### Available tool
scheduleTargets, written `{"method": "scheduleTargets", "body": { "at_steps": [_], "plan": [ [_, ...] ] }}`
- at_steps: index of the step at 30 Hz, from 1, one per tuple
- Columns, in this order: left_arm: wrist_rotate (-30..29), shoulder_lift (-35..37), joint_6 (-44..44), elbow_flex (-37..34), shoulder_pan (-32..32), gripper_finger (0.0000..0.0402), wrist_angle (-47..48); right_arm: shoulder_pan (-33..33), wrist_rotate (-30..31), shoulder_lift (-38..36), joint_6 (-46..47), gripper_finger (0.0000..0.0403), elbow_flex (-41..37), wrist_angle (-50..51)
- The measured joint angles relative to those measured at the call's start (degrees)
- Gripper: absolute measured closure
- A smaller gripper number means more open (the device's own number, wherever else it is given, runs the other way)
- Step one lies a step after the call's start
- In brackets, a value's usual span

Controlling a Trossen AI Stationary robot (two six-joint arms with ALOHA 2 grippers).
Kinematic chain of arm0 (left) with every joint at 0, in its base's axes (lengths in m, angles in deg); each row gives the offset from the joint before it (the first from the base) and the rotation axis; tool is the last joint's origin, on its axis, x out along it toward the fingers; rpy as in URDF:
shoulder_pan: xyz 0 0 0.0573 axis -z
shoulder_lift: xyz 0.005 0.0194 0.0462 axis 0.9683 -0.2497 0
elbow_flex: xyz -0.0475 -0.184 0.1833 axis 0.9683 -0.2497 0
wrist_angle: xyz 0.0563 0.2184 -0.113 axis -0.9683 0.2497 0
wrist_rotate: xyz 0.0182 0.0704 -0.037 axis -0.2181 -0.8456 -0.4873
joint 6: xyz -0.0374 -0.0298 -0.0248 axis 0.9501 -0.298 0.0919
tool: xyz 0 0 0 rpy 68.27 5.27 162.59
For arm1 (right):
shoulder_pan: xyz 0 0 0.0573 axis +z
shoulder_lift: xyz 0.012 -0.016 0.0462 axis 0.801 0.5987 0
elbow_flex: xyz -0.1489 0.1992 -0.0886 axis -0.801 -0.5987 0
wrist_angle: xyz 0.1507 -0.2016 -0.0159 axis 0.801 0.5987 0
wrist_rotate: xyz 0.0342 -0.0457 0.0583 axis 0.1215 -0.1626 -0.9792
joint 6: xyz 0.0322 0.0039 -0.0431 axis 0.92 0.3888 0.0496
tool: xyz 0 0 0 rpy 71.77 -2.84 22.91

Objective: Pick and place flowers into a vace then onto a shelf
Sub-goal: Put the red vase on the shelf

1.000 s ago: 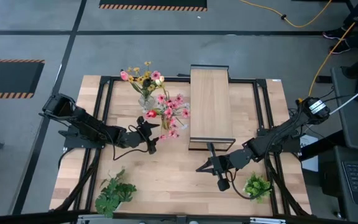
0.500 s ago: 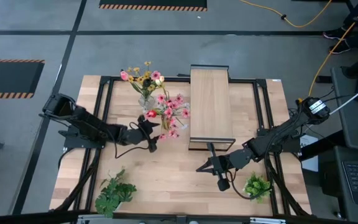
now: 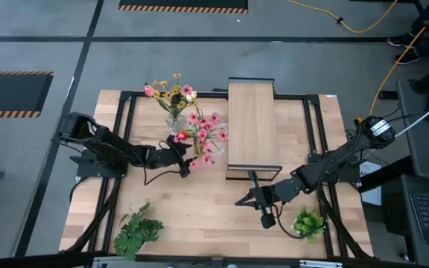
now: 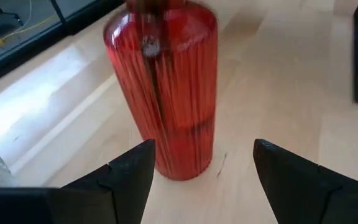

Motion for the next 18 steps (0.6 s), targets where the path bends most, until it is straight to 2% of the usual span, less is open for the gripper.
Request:
{"method": "scheduleTargets", "body": {
  "at_steps": [10,18],
  "plan": [
    [2.6,-11.6,-0.4,0.0,-3.5,0.0139,-14.0,0.0,0.0,0.0,0.1,0.0398,0.0,0.0],
    [5.1,-16.0,-2.4,0.0,-5.6,0.0139,-22.0,0.0,0.0,0.0,0.0,0.0398,0.0,0.0]
  ]
}}
